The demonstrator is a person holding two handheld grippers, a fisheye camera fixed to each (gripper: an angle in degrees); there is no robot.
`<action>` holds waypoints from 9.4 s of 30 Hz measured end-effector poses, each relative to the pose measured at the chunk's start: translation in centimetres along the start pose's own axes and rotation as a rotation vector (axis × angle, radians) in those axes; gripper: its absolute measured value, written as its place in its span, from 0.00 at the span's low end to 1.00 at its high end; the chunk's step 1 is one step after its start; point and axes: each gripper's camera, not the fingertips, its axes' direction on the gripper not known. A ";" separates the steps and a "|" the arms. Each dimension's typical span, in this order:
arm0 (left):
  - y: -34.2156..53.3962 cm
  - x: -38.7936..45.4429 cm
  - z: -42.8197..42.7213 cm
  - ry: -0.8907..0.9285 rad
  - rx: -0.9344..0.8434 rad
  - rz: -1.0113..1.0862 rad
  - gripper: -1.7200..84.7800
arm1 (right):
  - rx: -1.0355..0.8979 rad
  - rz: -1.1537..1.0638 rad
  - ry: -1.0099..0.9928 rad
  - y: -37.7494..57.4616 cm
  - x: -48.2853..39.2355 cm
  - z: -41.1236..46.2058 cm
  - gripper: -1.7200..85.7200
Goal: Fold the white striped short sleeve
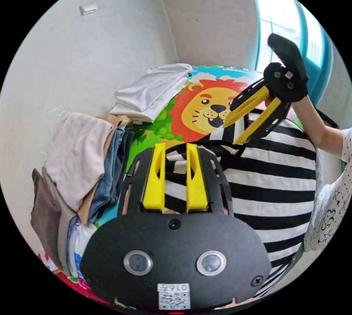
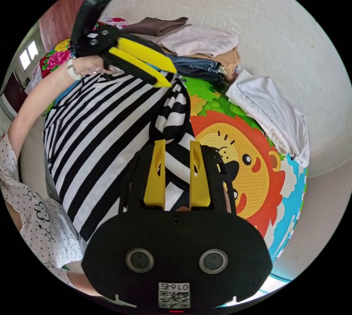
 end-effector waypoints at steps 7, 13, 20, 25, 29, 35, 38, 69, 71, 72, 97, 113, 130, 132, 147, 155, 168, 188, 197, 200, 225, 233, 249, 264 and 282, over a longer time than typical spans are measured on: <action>-6.4 1.1 9.1 0.112 -0.361 0.037 0.08 | -0.009 -0.024 -0.103 0.7 1.4 0.2 0.08; -7.8 -0.2 6.0 0.206 -0.146 -0.098 0.01 | -0.040 -0.037 -0.135 -0.2 1.5 1.9 0.09; -6.2 3.6 5.4 0.207 -0.295 0.034 0.01 | 0.074 -0.180 -0.236 0.0 -0.1 -0.7 0.09; -4.7 5.0 6.9 0.109 -0.373 -0.049 0.04 | -0.019 -0.231 -0.161 -0.9 -1.8 0.9 0.08; -5.6 5.6 7.7 0.246 -0.274 -0.196 0.10 | 0.027 -0.192 -0.083 -1.2 -2.1 -0.2 0.09; -9.2 10.2 8.1 0.231 -0.179 -0.130 0.10 | -0.047 -0.399 0.051 -2.3 -7.0 2.1 0.12; -10.7 11.9 7.9 0.220 -0.156 -0.114 0.10 | -0.082 -0.358 0.064 -3.1 -7.5 3.0 0.06; -18.2 31.1 11.9 -0.198 -0.312 0.400 0.03 | -0.044 -0.299 0.058 -2.9 -8.0 1.9 0.10; -18.7 30.8 11.4 -0.174 -0.313 0.391 0.02 | -0.039 -0.338 0.091 -2.6 -8.8 1.8 0.11; -19.0 30.6 11.2 -0.158 -0.322 0.394 0.02 | -0.038 -0.342 0.097 -2.5 -8.9 1.8 0.11; -29.1 23.5 18.2 -0.548 -0.349 0.235 0.01 | 0.041 0.260 0.300 3.2 4.6 0.4 0.07; -16.7 9.9 15.5 -0.294 -0.415 -0.204 0.09 | 0.144 0.422 0.033 8.5 11.4 -1.9 0.07; -12.8 9.4 14.3 -0.453 -0.420 -0.181 0.03 | -0.069 0.217 0.312 4.5 5.8 -2.7 0.04; -12.4 9.0 13.8 -0.463 -0.419 -0.184 0.04 | -0.092 0.187 0.357 4.1 5.4 -3.0 0.04; 0.2 5.8 -6.5 -0.320 -0.065 -0.514 0.08 | -0.078 0.297 0.360 4.5 7.1 -9.6 0.03; 24.8 11.7 -27.4 -0.409 -0.114 -0.676 0.10 | 0.336 0.271 0.336 13.2 0.3 -22.3 0.03; 53.7 26.4 -37.3 0.007 0.020 -1.220 0.12 | 0.355 0.220 0.078 24.3 -12.0 -31.2 0.13; 49.7 35.2 -39.8 -0.242 -0.115 -1.095 0.01 | 0.345 0.690 0.030 46.0 -10.0 -39.2 0.13; 41.2 42.0 -42.1 -0.576 -0.170 -1.036 0.03 | 0.296 0.675 0.064 46.9 -10.6 -39.8 0.05; 32.8 46.4 -40.9 -0.489 -0.118 -0.759 0.08 | 0.317 0.686 0.033 48.1 -10.2 -40.6 0.04; -3.4 71.3 -19.8 -0.204 0.155 -0.190 0.13 | 0.488 0.710 -0.273 54.4 -9.0 -43.3 0.04; -5.9 72.6 -15.5 -0.277 0.094 -0.232 0.08 | 0.405 0.712 -0.177 55.8 -9.2 -41.6 0.06; -1.5 60.7 -12.8 0.428 0.374 -0.678 0.01 | 0.595 0.874 -0.685 64.3 -4.8 -33.1 0.12; -9.0 69.1 -9.7 -0.067 0.073 -0.300 0.09 | 0.576 0.947 -0.729 64.1 -6.8 -27.3 0.23; -9.1 69.5 -9.0 -0.055 0.115 -0.292 0.15 | 0.508 0.891 -0.691 57.2 -9.4 -19.5 0.08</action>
